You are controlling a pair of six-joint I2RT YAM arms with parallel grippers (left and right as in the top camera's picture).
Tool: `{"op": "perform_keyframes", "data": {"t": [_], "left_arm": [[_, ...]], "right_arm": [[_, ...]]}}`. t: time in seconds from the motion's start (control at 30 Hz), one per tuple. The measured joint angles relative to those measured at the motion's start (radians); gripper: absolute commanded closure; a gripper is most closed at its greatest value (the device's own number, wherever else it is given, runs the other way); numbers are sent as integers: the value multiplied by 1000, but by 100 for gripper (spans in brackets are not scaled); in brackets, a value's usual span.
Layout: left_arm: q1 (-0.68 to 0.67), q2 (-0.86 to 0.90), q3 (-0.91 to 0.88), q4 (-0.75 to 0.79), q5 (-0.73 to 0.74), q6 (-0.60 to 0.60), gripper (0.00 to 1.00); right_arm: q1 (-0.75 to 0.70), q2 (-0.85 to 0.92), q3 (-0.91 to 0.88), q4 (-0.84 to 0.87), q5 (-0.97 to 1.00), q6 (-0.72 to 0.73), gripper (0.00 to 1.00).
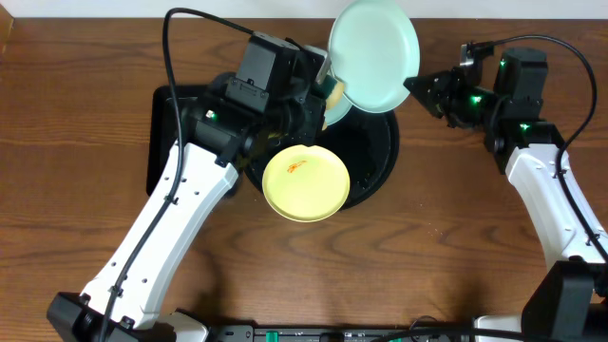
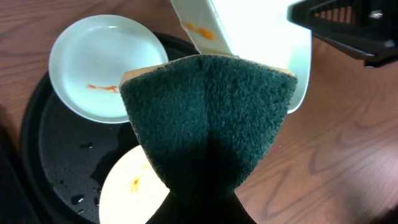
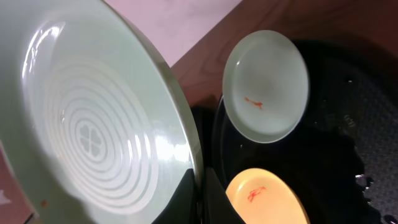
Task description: Clean dirty plates on tray and stack at the side
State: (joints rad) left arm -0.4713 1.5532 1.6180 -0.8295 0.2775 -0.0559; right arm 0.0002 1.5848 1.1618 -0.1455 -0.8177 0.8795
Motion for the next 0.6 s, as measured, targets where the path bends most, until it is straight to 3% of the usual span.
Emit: {"op": "perform_keyframes", "data": {"t": [0.6], "left_arm": [[39, 0, 0, -35, 12, -19, 92]], "right_arm": [[-56, 0, 0, 65, -74, -2, 99]]}}
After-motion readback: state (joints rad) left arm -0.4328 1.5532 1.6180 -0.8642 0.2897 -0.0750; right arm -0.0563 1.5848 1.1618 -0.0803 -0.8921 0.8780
